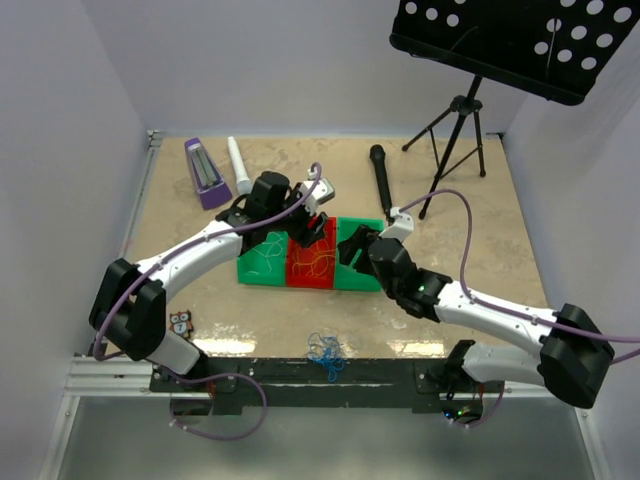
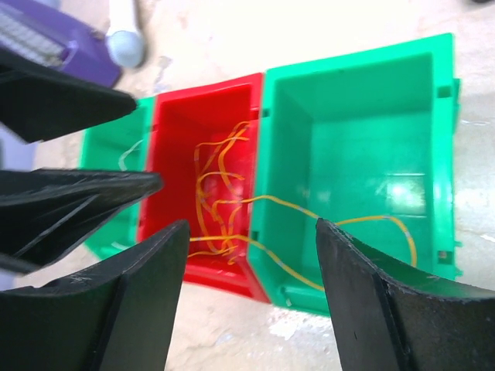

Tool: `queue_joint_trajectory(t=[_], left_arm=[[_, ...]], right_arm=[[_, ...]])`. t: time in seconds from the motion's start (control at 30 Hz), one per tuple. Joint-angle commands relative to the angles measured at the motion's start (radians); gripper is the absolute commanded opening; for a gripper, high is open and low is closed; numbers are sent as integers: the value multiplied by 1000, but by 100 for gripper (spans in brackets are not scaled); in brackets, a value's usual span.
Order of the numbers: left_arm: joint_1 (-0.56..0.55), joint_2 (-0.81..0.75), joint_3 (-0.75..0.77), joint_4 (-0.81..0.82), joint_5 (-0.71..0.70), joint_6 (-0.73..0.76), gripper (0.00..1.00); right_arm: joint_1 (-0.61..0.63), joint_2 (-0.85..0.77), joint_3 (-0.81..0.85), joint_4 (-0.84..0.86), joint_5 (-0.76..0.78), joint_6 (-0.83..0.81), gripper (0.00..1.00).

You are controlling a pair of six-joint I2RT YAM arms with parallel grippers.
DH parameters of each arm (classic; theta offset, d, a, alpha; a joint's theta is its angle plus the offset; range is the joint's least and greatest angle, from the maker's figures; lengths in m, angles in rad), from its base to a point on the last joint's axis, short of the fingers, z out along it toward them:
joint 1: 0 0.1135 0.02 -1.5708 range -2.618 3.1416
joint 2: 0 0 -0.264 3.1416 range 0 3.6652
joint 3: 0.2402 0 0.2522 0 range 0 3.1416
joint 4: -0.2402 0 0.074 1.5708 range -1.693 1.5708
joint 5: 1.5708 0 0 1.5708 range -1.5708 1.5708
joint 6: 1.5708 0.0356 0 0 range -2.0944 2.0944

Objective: Untangle the cables

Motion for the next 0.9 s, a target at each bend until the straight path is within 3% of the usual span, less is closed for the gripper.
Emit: queue_joint_trajectory(t=[0.0, 0.23, 0.4, 0.63, 0.87], left_arm=[[6, -48, 22, 0, 4, 8, 67], [9, -43, 105, -52, -10, 43, 66], [11, -34, 154, -106, -27, 82, 66], [17, -14, 216, -162, -30, 85, 68], [42, -8, 257, -202, -18, 82, 68]], right_arm=[[-1, -82, 0, -31, -94, -11, 72], [-1, -115, 53, -226, -191, 18, 76], [0, -152, -19, -263, -263, 81, 77], [0, -121, -59, -246, -242, 124, 78], [-1, -61, -61, -134, -79, 165, 73]])
